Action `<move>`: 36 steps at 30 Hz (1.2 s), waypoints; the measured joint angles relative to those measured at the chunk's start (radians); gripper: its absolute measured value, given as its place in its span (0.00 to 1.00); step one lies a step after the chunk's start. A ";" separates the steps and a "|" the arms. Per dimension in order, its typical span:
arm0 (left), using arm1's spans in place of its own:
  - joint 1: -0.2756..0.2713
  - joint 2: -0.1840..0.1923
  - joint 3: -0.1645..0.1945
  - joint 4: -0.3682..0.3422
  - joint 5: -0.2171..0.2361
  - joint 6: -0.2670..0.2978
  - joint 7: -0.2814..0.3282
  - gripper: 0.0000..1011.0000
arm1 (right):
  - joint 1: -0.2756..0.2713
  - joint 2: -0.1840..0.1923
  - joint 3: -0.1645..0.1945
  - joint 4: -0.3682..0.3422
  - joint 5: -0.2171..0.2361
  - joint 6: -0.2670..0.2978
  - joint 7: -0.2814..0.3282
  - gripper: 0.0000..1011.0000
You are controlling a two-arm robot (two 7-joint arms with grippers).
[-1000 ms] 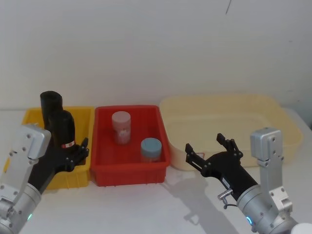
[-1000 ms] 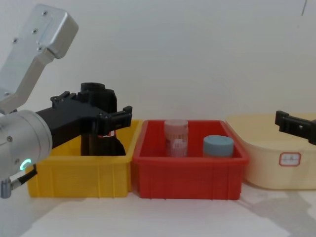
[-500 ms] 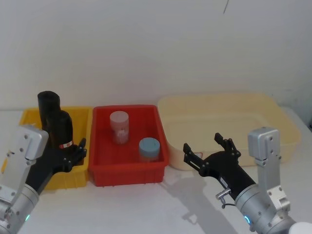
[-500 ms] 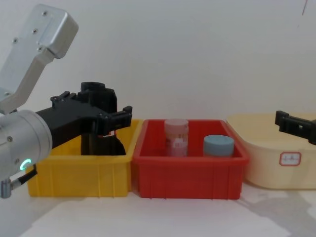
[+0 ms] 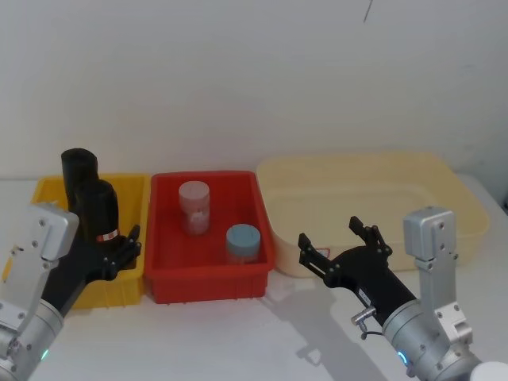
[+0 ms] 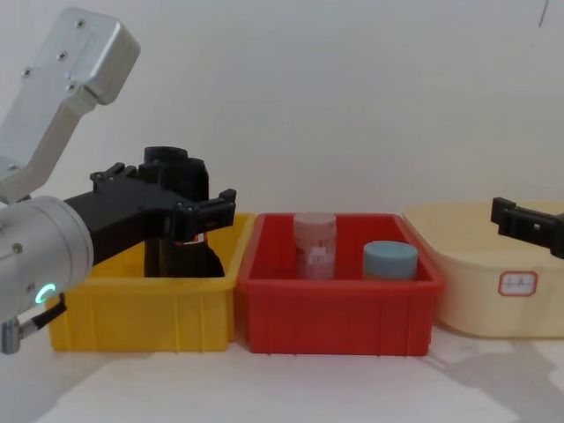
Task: Pick up the garbage bag with the one hand and transfer it to the other hand.
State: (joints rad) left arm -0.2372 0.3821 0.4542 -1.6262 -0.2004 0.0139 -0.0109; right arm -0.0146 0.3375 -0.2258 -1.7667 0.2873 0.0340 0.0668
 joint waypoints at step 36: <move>0.000 0.000 0.000 0.000 0.000 0.000 0.000 0.99 | 0.000 0.000 0.000 0.000 0.000 0.000 0.000 0.99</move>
State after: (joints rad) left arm -0.2372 0.3821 0.4542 -1.6262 -0.2004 0.0138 -0.0109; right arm -0.0146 0.3375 -0.2259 -1.7667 0.2874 0.0340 0.0668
